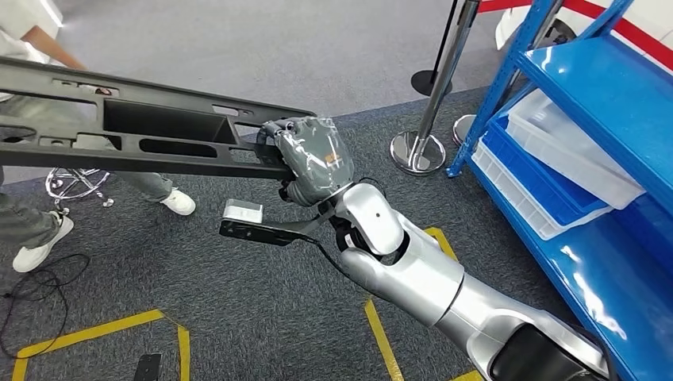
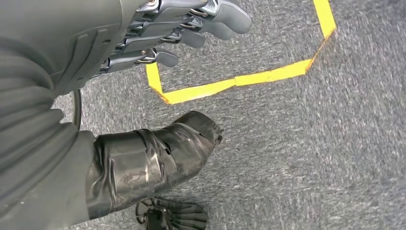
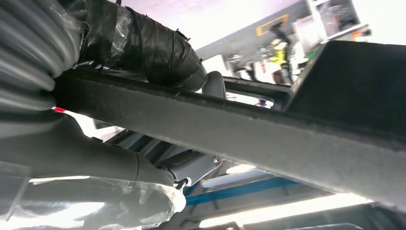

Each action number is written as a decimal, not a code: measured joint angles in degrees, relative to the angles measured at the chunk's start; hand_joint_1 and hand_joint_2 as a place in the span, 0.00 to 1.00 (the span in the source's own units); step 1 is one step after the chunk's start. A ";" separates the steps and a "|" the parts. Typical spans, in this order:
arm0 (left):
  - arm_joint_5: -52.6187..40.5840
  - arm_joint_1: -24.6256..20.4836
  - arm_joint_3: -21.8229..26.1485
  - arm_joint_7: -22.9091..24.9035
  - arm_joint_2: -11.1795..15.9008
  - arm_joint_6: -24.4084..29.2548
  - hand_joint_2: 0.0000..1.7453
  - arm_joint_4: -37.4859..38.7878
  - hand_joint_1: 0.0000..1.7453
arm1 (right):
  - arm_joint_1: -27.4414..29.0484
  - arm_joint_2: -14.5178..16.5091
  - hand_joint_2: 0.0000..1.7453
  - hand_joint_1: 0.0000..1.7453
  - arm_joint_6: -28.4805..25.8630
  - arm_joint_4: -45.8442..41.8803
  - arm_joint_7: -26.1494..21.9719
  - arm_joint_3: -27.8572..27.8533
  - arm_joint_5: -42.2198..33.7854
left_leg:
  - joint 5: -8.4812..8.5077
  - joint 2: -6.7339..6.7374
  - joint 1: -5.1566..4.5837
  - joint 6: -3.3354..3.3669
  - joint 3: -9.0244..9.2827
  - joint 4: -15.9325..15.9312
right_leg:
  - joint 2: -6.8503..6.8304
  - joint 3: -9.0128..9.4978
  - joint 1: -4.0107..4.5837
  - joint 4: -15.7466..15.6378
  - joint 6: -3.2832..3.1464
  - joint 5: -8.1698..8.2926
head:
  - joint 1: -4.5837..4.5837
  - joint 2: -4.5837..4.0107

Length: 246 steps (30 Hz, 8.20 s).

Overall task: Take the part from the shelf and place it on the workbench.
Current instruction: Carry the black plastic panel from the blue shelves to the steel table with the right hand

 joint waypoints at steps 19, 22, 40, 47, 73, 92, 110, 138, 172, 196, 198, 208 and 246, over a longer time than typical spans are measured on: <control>-0.59 0.12 -0.04 -1.16 0.40 -3.32 1.00 0.02 0.00 | -2.54 1.34 1.00 1.00 0.58 1.32 2.06 0.02 2.48 | -4.19 0.78 0.47 -2.95 -7.74 13.56 | -1.22 4.44 -0.40 -10.89 -2.01 6.54 | -0.53 0.00; -0.61 0.06 -0.04 -1.40 0.49 -3.29 1.00 0.02 0.00 | -2.65 1.33 1.00 1.00 0.74 0.90 2.34 0.01 3.04 | -0.33 3.02 -0.17 -2.15 -1.75 2.83 | -2.89 4.83 -0.20 -10.89 -1.50 6.06 | -0.51 0.00; 0.38 -0.14 -0.07 -1.31 -0.08 -6.89 1.00 0.00 0.00 | -1.56 -2.35 1.00 1.00 4.13 -1.00 2.94 -0.17 -4.36 | -1.19 -0.35 -0.84 -0.28 -0.29 1.20 | 1.32 2.94 0.57 -10.31 -1.50 7.13 | -0.35 0.00; -0.11 -0.09 -0.07 -1.47 0.10 -6.01 1.00 0.00 0.00 | -1.36 -2.22 1.00 1.00 4.11 -0.62 3.25 -0.17 -4.08 | -6.34 0.29 -0.20 -2.68 -7.04 14.23 | 0.84 4.81 -0.01 -11.53 -2.42 6.89 | -0.72 0.00; -1.12 0.13 -0.71 -1.93 0.26 -5.25 1.00 0.00 0.00 | 0.33 -4.54 1.00 1.00 5.75 -3.33 5.70 -0.20 -2.03 | -3.78 0.23 -0.60 -0.75 3.04 1.83 | 1.02 2.81 0.14 -11.34 -1.56 8.70 | -0.63 0.00; -1.04 0.11 -0.88 -1.39 0.43 -5.16 1.00 0.00 0.00 | 0.71 -4.76 1.00 1.00 6.72 -3.78 5.97 -0.20 -2.20 | 0.20 0.61 -0.37 0.98 0.16 -0.29 | 0.98 0.04 -0.02 0.74 0.40 -0.02 | -0.63 0.00; 0.38 0.15 -0.90 -1.24 0.38 -5.24 1.00 0.00 0.00 | 0.43 -4.10 1.00 1.00 5.88 -2.00 2.43 -0.20 -4.30 | -6.47 0.61 -0.23 -2.16 -7.31 16.07 | 1.05 4.11 0.02 -10.59 -2.40 7.00 | -1.03 0.00; 0.54 -0.09 -0.90 -1.33 0.16 -3.78 1.00 0.00 0.00 | -0.60 -2.27 1.00 1.00 3.89 2.07 1.46 -0.22 -4.50 | -6.09 0.26 -0.15 -1.75 -1.51 7.78 | 0.92 1.78 -0.49 -9.85 -1.50 8.13 | -0.86 0.00; 0.05 0.08 -0.90 1.60 1.98 -3.24 1.00 0.00 0.00 | -2.55 -0.07 1.00 1.00 4.10 0.37 2.46 -0.23 -5.13 | -6.75 0.39 0.12 -2.51 -8.10 15.99 | -0.04 4.63 -0.04 -11.40 -2.16 7.13 | -1.14 0.00; -2.27 0.10 -1.19 2.06 1.32 -1.78 1.00 0.00 0.00 | -1.16 -2.37 1.00 1.00 4.32 -1.78 2.84 -0.24 -4.18 | -0.63 -5.92 -0.21 -0.41 -0.62 1.32 | 4.06 3.20 0.08 -10.45 -1.00 7.39 | -0.69 0.00; -2.24 0.30 -1.20 1.94 1.25 -1.79 1.00 -0.01 0.00 | -1.07 -2.35 1.00 1.00 4.33 -1.92 2.86 -0.23 -4.07 | -0.99 -4.79 -0.16 -1.00 -0.97 1.85 | 2.96 3.68 0.02 -11.14 -1.48 7.66 | -0.80 0.00; -1.73 -0.04 -1.23 2.77 1.19 -2.53 1.00 -0.01 0.00 | -1.57 -1.00 1.00 1.00 4.01 -1.45 0.35 -0.22 -4.00 | -1.10 2.94 -0.13 -2.16 -1.82 3.79 | -3.04 4.27 0.30 -11.14 -1.37 6.79 | -1.07 0.00; -5.38 -0.68 -3.59 2.44 1.34 -1.77 1.00 -0.24 0.00 | 0.81 -5.80 1.00 1.00 5.23 -5.93 3.89 -0.38 -2.81 | -0.82 0.77 -0.16 0.51 0.68 0.03 | -1.04 2.94 0.01 -5.73 0.53 2.47 | -0.68 0.00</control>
